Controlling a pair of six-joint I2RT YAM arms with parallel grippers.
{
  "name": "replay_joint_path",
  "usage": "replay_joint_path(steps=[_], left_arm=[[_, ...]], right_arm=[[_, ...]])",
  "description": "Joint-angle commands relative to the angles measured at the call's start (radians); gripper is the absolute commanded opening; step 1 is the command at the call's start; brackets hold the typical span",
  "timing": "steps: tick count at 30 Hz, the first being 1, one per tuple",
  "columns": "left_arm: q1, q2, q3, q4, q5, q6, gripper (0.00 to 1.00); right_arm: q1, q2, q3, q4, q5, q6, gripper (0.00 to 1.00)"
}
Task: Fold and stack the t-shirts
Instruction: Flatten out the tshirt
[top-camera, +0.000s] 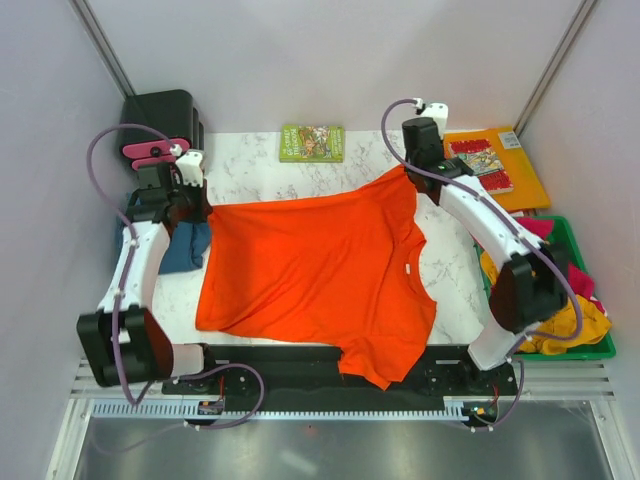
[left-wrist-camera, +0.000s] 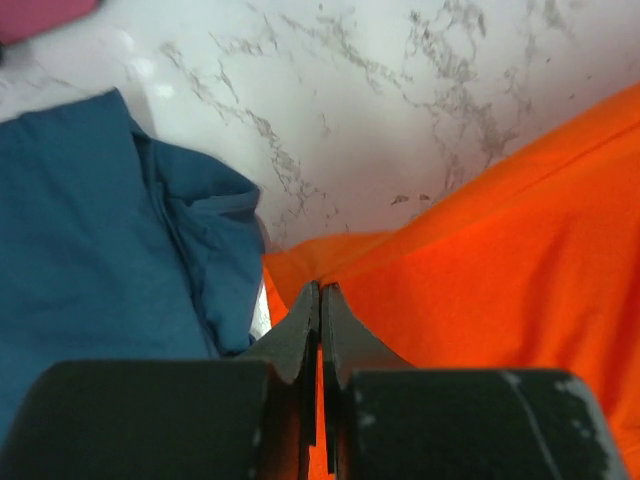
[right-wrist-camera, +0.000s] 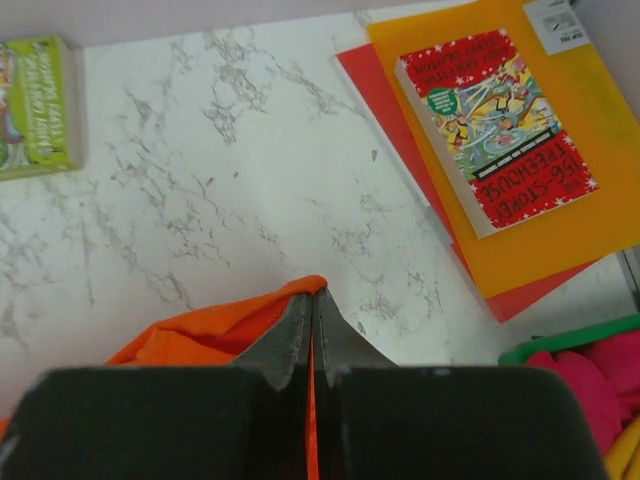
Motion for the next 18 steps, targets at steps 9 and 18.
replay_joint_path(steps=[9, 18], left_arm=[[0.004, 0.377, 0.109, 0.286, -0.030, -0.015, 0.02], [0.004, 0.587, 0.324, 0.317, -0.113, -0.029, 0.02]], right_arm=[[-0.006, 0.446, 0.349, 0.094, 0.011, -0.011, 0.00], [-0.015, 0.661, 0.638, 0.049, 0.034, -0.014, 0.00]])
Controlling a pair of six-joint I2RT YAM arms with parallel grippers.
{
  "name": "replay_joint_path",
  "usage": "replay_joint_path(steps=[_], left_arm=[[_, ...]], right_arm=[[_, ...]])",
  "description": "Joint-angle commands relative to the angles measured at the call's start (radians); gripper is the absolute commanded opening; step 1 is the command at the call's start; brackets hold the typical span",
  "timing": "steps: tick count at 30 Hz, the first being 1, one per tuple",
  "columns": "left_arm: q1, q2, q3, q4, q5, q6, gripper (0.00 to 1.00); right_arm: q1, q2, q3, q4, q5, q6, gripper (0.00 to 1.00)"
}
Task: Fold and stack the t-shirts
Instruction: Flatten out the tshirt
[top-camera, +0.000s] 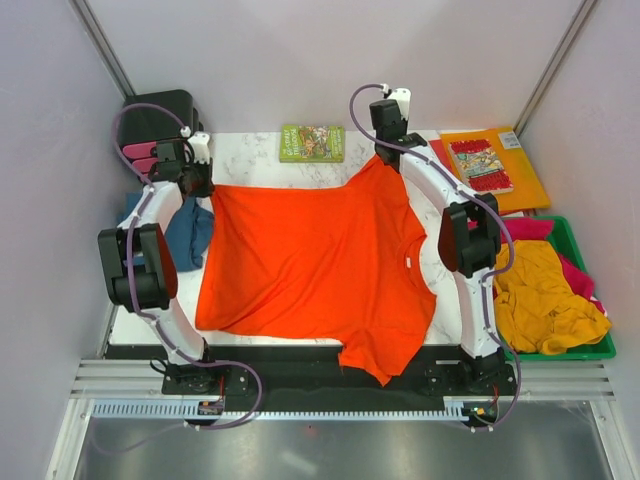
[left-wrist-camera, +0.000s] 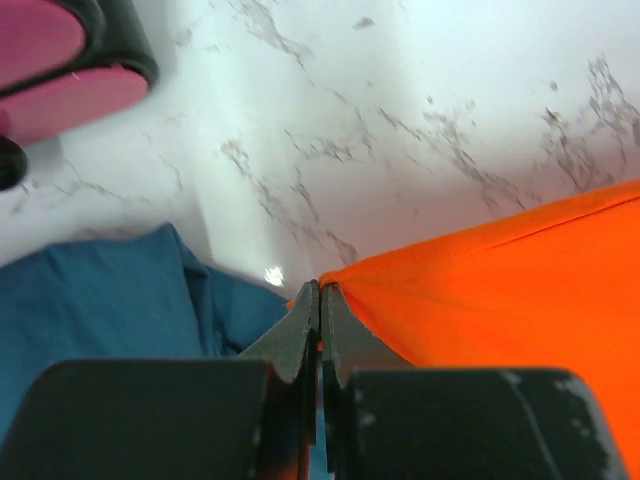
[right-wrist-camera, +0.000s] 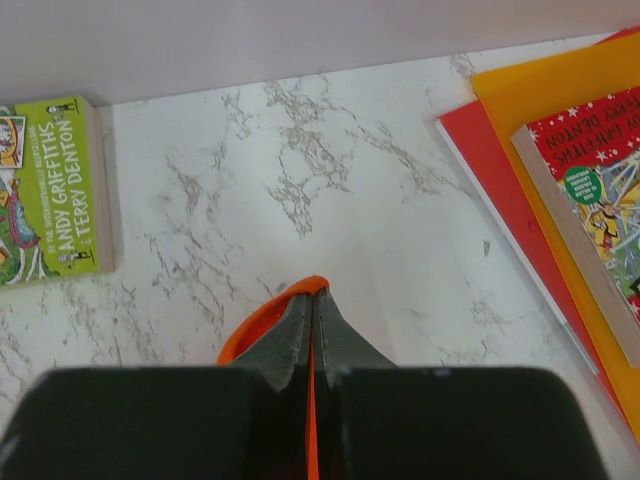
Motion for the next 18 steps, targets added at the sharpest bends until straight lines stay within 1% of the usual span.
replay_joint_path(steps=[1, 5, 11, 15, 18], left_arm=[[0.004, 0.080, 0.143, 0.066, -0.056, -0.032, 0.02], [-0.001, 0.166, 0.232, 0.051, -0.050, -0.062, 0.02], [-0.021, 0.244, 0.344, 0.040, -0.066, -0.065, 0.02], [-0.036, 0.281, 0.393, 0.031, -0.078, -0.062, 0.02], [-0.042, 0.274, 0.409, 0.029, -0.085, -0.066, 0.02]], right_arm=[[-0.018, 0.061, 0.135, 0.017, 0.029, -0.005, 0.00], [-0.024, 0.095, 0.202, 0.016, 0.027, -0.001, 0.00], [-0.032, 0.153, 0.267, 0.016, 0.029, 0.004, 0.00], [-0.033, 0.176, 0.305, 0.016, 0.020, 0.007, 0.00], [-0.032, 0.168, 0.302, 0.016, 0.012, 0.021, 0.00]])
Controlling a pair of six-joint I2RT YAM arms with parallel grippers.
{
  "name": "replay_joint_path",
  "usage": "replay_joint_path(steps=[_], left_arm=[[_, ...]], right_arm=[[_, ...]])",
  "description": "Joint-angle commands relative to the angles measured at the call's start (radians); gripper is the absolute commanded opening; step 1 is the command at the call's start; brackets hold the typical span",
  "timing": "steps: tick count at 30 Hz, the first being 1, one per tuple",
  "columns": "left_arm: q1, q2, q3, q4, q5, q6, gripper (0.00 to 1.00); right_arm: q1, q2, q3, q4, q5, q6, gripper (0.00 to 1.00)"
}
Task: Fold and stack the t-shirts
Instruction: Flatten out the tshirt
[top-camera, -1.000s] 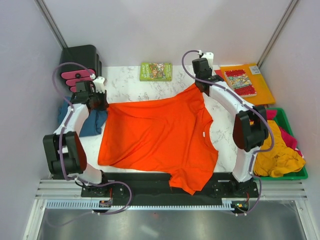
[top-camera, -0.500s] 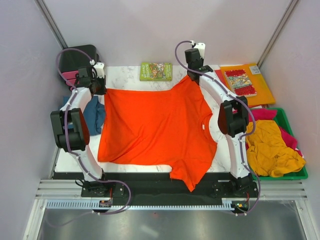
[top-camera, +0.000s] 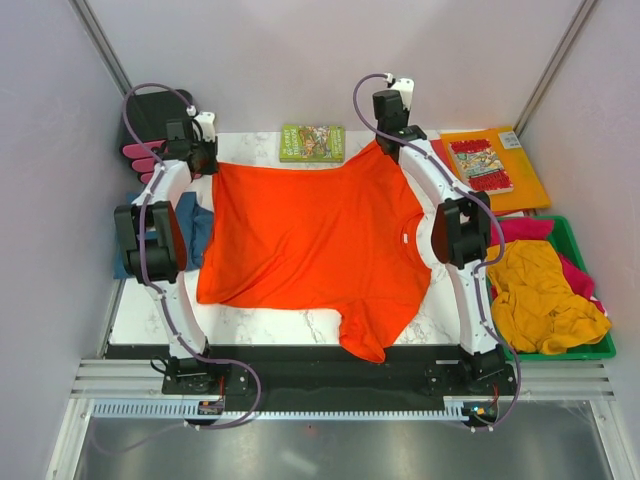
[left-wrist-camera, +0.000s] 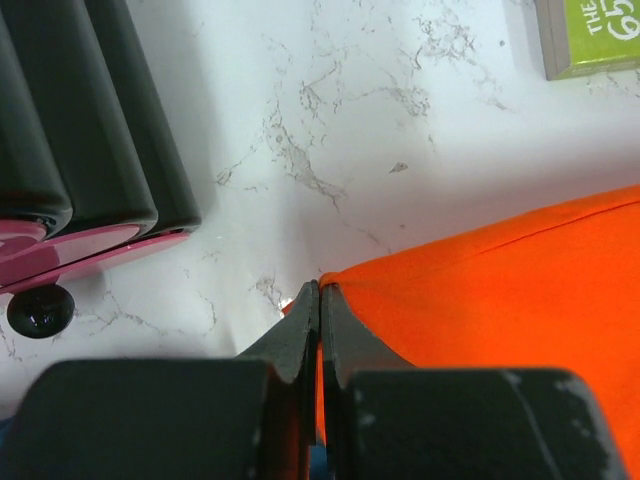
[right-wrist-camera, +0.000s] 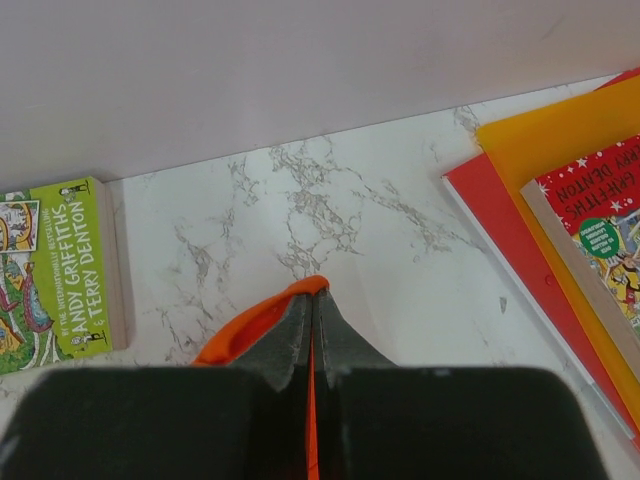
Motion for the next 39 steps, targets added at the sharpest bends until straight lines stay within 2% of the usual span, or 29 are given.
replay_joint_path(steps=[1, 12, 23, 31, 39], left_arm=[[-0.008, -0.011, 0.053, 0.020, -0.029, -0.035, 0.02], [-0.007, -0.209, -0.085, 0.019, -0.010, 0.006, 0.02], [-0.008, -0.479, -0.436, 0.039, 0.011, 0.051, 0.02], [-0.007, -0.562, -0.560, 0.040, -0.030, 0.087, 0.02], [0.022, -0.533, -0.597, 0.040, -0.090, 0.087, 0.02]], right_arm=[[0.000, -0.024, 0.027, 0.022, 0.011, 0.021, 0.00], [0.061, -0.317, -0.380, 0.134, 0.034, 0.059, 0.00], [0.170, -0.612, -0.780, 0.172, 0.103, 0.141, 0.00], [0.187, -0.710, -1.029, 0.169, 0.112, 0.240, 0.00], [0.184, -0.716, -1.127, 0.117, 0.124, 0.369, 0.00]])
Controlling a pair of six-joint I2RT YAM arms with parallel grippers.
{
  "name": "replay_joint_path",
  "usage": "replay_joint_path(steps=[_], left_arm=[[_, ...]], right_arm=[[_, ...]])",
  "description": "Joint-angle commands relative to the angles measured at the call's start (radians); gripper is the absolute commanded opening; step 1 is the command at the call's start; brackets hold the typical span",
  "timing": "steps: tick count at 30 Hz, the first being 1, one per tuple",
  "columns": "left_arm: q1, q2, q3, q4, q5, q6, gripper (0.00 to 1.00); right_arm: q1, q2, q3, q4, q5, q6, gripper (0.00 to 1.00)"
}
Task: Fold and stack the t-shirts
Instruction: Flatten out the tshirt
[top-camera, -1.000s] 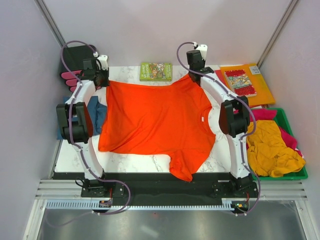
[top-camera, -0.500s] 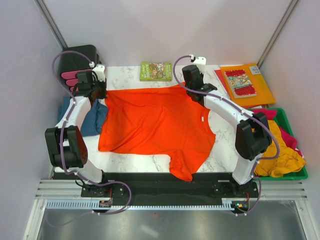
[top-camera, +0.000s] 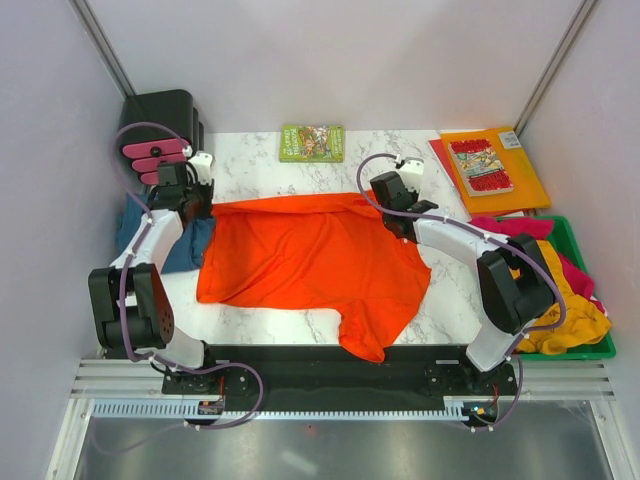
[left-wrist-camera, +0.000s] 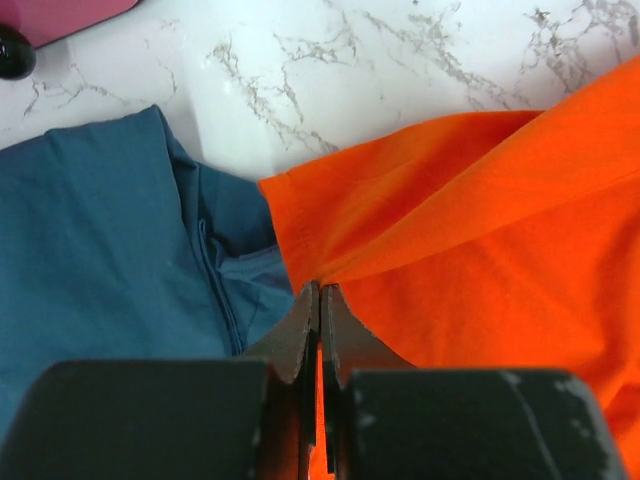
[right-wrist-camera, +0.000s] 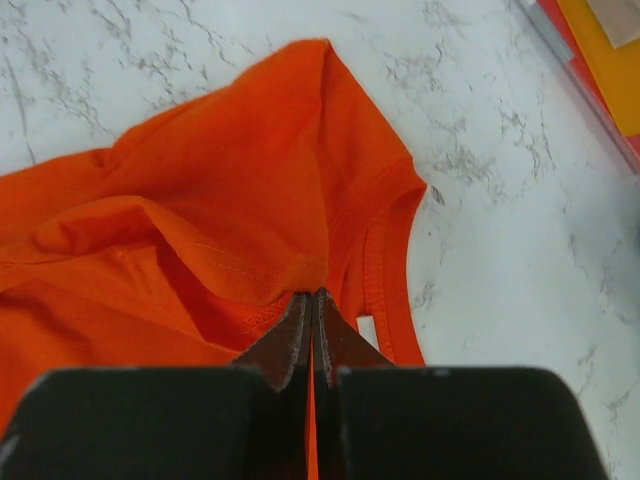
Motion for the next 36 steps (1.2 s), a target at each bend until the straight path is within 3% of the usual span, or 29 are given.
replay_joint_path(steps=[1, 12, 19, 26, 30, 36], left_arm=[[0.035, 0.010, -0.006, 0.034, -0.047, 0.028, 0.02], [0.078, 0.070, 0.087, 0.042, -0.057, 0.000, 0.02], [0.078, 0.111, 0.149, 0.018, -0.016, -0.023, 0.02], [0.071, 0.151, 0.256, -0.016, 0.044, -0.079, 0.02], [0.069, 0.023, 0.273, -0.029, 0.116, -0.125, 0.02], [0.072, -0.271, 0.314, -0.105, 0.249, -0.171, 0.02]], right_arm=[[0.000, -0.035, -0.035, -0.025, 0.037, 0.106, 0.00], [-0.017, -0.114, -0.035, -0.025, 0.131, 0.100, 0.00], [-0.021, -0.248, -0.122, 0.018, 0.169, 0.097, 0.00], [-0.089, -0.193, 0.017, 0.010, 0.160, 0.002, 0.00], [-0.087, -0.229, 0.143, 0.032, 0.136, -0.096, 0.00], [-0.014, -0.454, 0.227, 0.042, 0.064, -0.248, 0.00]])
